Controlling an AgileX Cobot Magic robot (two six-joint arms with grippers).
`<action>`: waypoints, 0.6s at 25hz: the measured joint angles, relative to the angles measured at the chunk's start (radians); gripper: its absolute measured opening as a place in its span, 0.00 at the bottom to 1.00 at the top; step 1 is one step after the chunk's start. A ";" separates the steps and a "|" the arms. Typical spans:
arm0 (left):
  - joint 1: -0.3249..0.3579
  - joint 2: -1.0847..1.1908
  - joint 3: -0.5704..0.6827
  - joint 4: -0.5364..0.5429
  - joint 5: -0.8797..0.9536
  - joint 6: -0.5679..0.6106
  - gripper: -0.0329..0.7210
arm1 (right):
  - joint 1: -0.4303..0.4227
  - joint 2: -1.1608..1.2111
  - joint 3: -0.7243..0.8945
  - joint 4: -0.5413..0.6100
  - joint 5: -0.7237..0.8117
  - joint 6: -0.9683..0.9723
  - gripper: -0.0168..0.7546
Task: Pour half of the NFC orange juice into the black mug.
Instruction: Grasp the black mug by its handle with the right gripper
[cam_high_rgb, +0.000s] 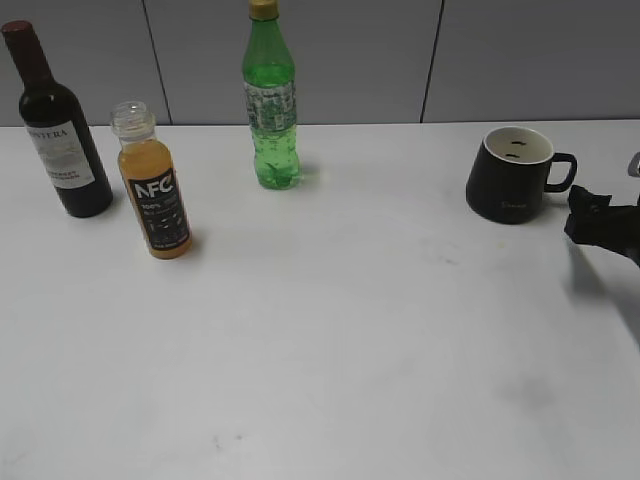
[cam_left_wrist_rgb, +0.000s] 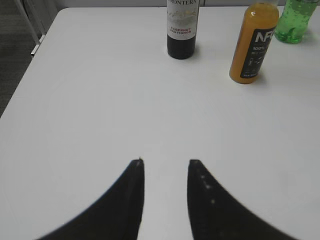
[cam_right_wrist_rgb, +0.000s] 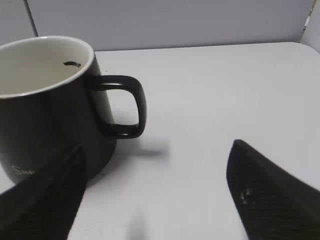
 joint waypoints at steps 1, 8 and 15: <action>0.000 0.000 0.000 0.000 0.000 0.000 0.36 | 0.000 0.015 -0.018 0.000 -0.002 0.000 0.89; 0.000 0.000 0.000 0.000 0.000 0.000 0.36 | -0.006 0.107 -0.118 -0.003 -0.003 0.000 0.89; 0.000 0.000 0.000 0.000 0.000 0.000 0.36 | -0.037 0.139 -0.190 -0.041 -0.003 0.000 0.87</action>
